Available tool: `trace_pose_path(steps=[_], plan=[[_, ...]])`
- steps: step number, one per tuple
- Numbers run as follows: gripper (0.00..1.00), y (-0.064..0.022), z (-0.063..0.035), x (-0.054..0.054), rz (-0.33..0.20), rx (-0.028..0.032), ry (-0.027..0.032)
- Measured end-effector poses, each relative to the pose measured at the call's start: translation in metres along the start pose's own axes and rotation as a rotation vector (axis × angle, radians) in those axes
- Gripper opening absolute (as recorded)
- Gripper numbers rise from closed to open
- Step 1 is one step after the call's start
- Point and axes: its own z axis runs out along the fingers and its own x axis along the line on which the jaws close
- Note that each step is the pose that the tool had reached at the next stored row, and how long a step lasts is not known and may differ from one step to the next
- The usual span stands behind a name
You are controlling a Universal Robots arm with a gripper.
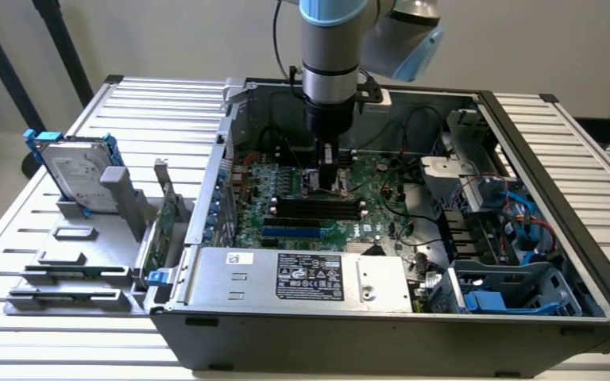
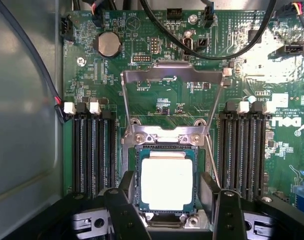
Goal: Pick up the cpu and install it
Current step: 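Place the cpu into insertion slot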
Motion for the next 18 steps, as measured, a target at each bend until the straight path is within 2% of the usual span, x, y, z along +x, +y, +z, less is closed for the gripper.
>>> trace_pose_path(steps=[3, 8, 10, 11, 13, 14, 15, 18], plan=[[0.63, 0.0003, -0.0047, 0.0, 0.0, 0.0001, 0.0004], [0.6, -0.0017, -0.0107, 0.0, 0.0, 0.0001, 0.006], [0.48, -0.0048, -0.0139, -0.001, 0.0, 0.0002, 0.0069], [0.48, -0.007, -0.0151, -0.002, 0.0, 0.0001, 0.0071], [0.36, -0.0131, -0.0171, -0.003, 0.0, 0.0002, 0.0071], [0.36, -0.0168, -0.018, -0.003, 0.001, 0.0002, 0.007], [0.24, -0.0211, -0.0188, -0.004, 0.0, 0.0002, 0.0071], [0.18, -0.0335, -0.0208, -0.007, 0.001, 0.0002, 0.0072]])
